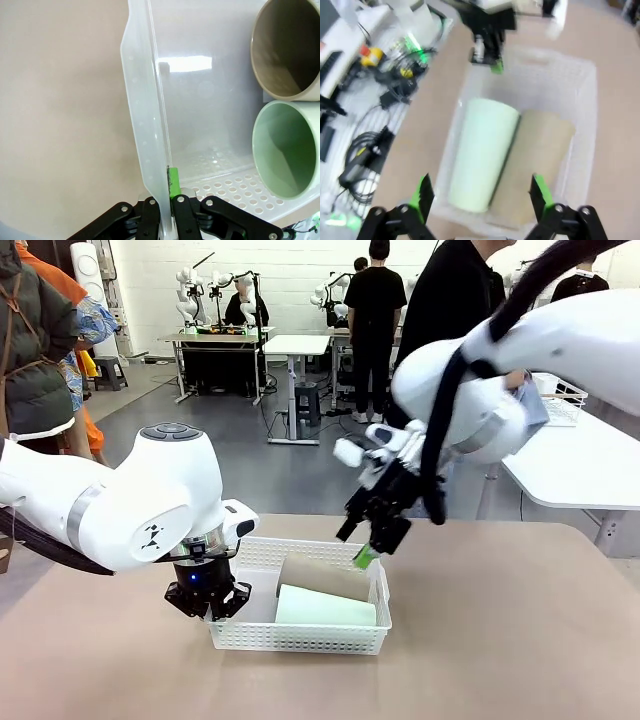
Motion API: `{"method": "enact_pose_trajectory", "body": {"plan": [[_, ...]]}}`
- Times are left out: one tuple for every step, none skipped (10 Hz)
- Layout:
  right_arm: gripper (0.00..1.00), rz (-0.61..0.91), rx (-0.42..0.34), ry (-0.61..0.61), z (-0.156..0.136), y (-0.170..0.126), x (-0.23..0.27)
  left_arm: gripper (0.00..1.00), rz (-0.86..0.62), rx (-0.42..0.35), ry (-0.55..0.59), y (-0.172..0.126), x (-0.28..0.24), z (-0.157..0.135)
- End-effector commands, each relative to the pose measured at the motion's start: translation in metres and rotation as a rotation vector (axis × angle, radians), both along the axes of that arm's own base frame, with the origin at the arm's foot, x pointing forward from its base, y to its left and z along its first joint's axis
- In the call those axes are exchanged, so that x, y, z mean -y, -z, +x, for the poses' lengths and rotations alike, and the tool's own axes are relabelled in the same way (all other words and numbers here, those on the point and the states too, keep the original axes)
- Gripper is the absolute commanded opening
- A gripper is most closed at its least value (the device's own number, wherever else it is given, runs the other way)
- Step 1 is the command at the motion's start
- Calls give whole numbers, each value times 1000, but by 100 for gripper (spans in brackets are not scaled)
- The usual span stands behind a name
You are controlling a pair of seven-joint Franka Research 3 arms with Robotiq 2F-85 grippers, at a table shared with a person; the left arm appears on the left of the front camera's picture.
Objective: Clean and organize the cups into the basket.
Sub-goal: Pick up the Reusable plastic cup from the right side of the table and stack it inside the Organizing basket in the center of the table.
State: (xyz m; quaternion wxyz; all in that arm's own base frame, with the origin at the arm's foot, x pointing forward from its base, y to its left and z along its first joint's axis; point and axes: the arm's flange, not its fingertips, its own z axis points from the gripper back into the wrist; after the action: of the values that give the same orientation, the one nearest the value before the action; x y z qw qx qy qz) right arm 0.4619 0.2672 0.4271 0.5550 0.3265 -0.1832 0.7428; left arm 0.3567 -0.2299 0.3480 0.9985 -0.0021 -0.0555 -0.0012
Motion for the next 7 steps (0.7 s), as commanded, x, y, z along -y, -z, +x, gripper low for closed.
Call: {"method": "enact_pose_trajectory", "body": {"plan": [[100,185,1,19,-48,-2,93,0,8,13,7,1,1,-1],[100,310,18,2,-66,-2,137,0,8,13,7,1,1,-1],[100,436,33,-58,-81,-3,176,0,8,13,7,1,1,-1],[100,582,38,-30,-90,-5,220,0,8,13,7,1,1,-1],[100,684,88,43,-101,-5,260,0,8,13,7,1,1,-1],[100,760,141,131,-112,-6,301,0,8,13,7,1,1,-1],[100,802,178,204,-120,-4,331,0,8,13,7,1,1,-1]]}}
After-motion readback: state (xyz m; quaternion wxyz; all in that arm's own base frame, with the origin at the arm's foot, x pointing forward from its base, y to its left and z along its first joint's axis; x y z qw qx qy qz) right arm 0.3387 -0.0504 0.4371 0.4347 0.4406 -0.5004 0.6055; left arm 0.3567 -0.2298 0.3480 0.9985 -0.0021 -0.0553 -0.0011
